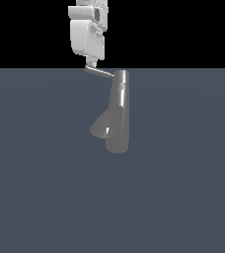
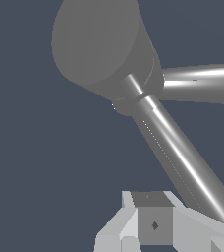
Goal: Turn on the faucet by rotating a designated handle.
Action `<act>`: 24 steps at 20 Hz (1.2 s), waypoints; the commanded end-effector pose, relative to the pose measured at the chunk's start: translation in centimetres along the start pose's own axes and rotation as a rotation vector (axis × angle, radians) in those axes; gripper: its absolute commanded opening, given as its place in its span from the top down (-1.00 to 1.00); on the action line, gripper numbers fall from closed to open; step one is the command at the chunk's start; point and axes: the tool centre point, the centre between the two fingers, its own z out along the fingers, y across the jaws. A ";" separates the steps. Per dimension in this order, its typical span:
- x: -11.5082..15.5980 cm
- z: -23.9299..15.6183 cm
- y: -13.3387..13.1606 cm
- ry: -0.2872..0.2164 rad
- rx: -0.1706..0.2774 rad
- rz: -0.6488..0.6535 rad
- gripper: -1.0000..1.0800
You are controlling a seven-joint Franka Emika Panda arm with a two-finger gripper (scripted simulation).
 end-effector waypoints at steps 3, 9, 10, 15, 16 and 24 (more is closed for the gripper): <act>0.7 -0.3 0.7 0.000 -0.002 0.000 1.00; 1.7 -0.8 2.3 0.000 -0.006 -0.004 1.00; 1.9 -0.8 2.5 0.001 -0.007 -0.004 1.00; 2.8 -1.3 3.9 0.001 -0.011 -0.008 1.00; 3.0 -1.4 4.1 0.001 -0.012 -0.009 1.00; 4.5 -2.1 6.3 0.001 -0.018 -0.014 1.00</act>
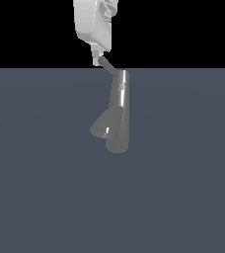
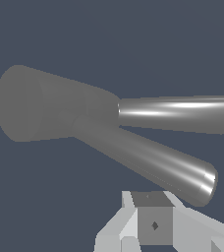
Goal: Turn on the faucet by rotating a designated handle.
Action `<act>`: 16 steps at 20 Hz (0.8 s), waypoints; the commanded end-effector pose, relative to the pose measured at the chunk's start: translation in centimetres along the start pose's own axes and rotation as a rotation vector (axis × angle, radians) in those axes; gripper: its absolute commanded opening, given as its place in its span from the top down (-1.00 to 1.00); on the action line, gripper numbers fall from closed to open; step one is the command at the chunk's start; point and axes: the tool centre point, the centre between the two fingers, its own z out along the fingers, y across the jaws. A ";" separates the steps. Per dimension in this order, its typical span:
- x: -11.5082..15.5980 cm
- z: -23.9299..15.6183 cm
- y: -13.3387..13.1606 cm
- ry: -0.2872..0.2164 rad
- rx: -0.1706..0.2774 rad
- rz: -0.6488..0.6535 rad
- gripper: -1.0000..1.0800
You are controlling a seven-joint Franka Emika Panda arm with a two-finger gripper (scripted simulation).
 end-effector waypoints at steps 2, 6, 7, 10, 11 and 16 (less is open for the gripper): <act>1.2 0.0 1.2 0.003 -0.013 0.006 1.00; 1.9 -0.3 0.8 0.000 -0.004 0.001 1.00; 2.6 -0.3 0.9 0.001 -0.004 0.001 1.00; 4.7 -0.4 1.1 0.001 -0.007 0.002 1.00; 5.3 -0.5 1.1 0.002 -0.008 0.002 1.00; 8.9 -0.6 1.5 0.003 -0.013 0.004 1.00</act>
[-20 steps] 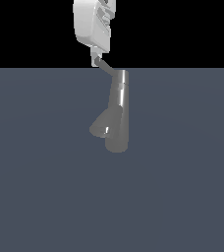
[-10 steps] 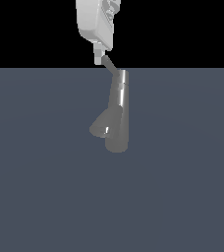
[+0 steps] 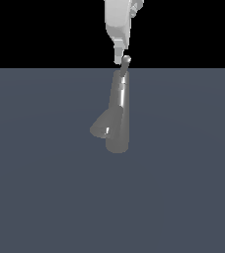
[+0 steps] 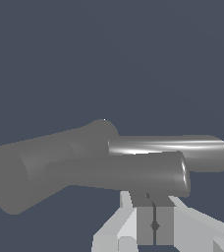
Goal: Turn on the faucet by rotating a designated handle.
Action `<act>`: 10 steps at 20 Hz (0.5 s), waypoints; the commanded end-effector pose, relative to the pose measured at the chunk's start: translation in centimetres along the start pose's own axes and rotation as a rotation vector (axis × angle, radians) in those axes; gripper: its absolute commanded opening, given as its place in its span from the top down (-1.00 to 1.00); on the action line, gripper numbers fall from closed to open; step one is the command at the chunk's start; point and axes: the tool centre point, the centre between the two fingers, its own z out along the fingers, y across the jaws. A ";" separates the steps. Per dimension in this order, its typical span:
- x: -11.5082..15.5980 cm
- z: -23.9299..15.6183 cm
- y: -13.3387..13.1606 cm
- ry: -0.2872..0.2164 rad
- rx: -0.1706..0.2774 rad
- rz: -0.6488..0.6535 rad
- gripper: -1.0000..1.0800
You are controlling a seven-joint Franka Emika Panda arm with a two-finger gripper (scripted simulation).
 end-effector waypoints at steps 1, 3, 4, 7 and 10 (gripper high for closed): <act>3.6 0.2 0.2 0.003 -0.008 0.031 1.00; 4.3 0.1 0.3 0.003 -0.009 0.031 1.00; 1.6 -0.2 0.1 -0.002 0.001 -0.003 1.00; 2.7 0.1 -0.6 -0.001 -0.001 0.001 1.00; 3.7 0.3 -1.2 -0.001 -0.002 0.005 1.00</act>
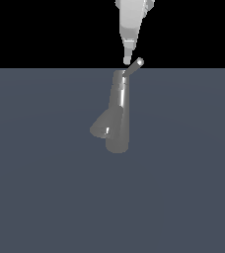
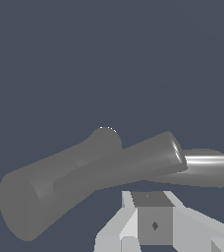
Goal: Turn on the faucet by rotating a designated handle.
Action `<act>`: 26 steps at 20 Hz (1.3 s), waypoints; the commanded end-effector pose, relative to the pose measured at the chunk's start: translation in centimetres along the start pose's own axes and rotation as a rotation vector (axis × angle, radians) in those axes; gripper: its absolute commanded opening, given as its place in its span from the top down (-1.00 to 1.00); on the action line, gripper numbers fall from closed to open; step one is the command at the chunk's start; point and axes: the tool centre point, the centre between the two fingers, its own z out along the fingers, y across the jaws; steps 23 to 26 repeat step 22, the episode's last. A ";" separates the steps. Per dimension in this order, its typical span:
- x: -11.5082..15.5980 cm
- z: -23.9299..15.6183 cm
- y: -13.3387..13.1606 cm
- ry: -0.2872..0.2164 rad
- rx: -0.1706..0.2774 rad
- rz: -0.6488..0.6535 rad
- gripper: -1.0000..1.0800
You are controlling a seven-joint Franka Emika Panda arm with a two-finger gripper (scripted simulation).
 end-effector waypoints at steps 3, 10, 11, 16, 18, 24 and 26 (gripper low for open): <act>2.5 0.7 -1.0 0.003 -0.006 0.021 1.00; 4.8 1.3 -2.3 0.004 -0.008 0.030 1.00; 5.1 1.4 -2.5 0.005 -0.008 0.031 1.00; 6.8 1.8 -3.4 0.005 -0.010 0.037 1.00; 7.4 2.0 -3.7 0.006 -0.011 0.039 1.00; 8.3 2.2 -4.3 0.006 -0.012 0.043 1.00; 8.3 2.2 -4.3 0.006 -0.012 0.043 1.00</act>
